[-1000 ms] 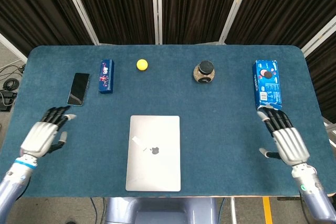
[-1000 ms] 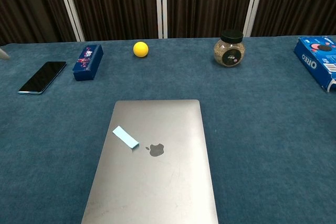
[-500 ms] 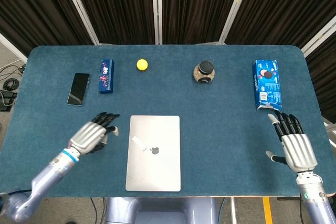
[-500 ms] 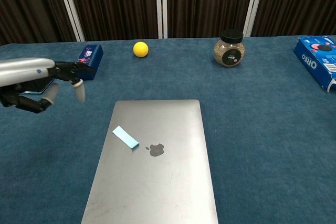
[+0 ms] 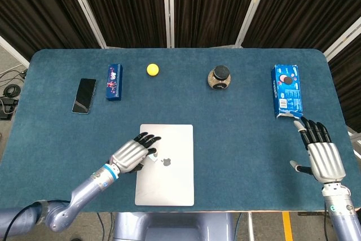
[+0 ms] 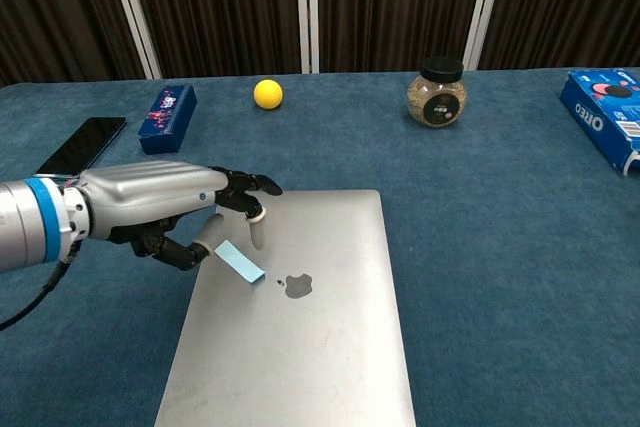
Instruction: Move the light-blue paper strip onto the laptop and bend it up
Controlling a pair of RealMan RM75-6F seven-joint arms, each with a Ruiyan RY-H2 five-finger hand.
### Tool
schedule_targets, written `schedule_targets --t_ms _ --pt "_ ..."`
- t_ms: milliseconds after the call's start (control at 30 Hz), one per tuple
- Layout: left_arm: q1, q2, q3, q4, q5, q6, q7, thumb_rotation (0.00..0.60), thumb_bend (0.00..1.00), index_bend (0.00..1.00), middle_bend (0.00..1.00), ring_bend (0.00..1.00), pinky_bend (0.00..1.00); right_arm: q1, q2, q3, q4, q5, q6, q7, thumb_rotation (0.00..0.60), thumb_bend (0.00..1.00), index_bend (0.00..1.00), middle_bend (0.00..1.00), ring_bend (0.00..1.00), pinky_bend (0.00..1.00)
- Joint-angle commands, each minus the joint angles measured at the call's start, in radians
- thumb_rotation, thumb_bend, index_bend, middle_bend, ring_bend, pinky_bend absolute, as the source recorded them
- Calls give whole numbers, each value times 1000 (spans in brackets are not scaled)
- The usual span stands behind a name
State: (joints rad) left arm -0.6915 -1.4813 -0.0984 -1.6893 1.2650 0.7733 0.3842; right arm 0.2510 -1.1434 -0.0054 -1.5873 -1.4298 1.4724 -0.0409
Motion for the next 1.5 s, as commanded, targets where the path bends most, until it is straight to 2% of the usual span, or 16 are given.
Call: schedule_targets --t_ms 33,400,600,1500 --pt "-26 -37 6 13 -57 4 60 570 973 330 0 0 0 -5 -1 6 4 -1 -4 0 600 0 0 0 0 0" --pt "-26 -88 43 52 -107 52 108 569 985 330 0 0 0 -14 -3 18 4 -16 -28 2 600 0 0 0 0 0" --pt "-14 -93 58 58 -91 95 103 570 991 329 0 0 0 -21 -2 29 3 -21 -34 7 600 0 0 0 0 0" --pt "-31 -144 98 87 -114 116 162 571 981 324 0 0 0 -41 15 58 -3 -40 -58 52 600 0 0 0 0 0"
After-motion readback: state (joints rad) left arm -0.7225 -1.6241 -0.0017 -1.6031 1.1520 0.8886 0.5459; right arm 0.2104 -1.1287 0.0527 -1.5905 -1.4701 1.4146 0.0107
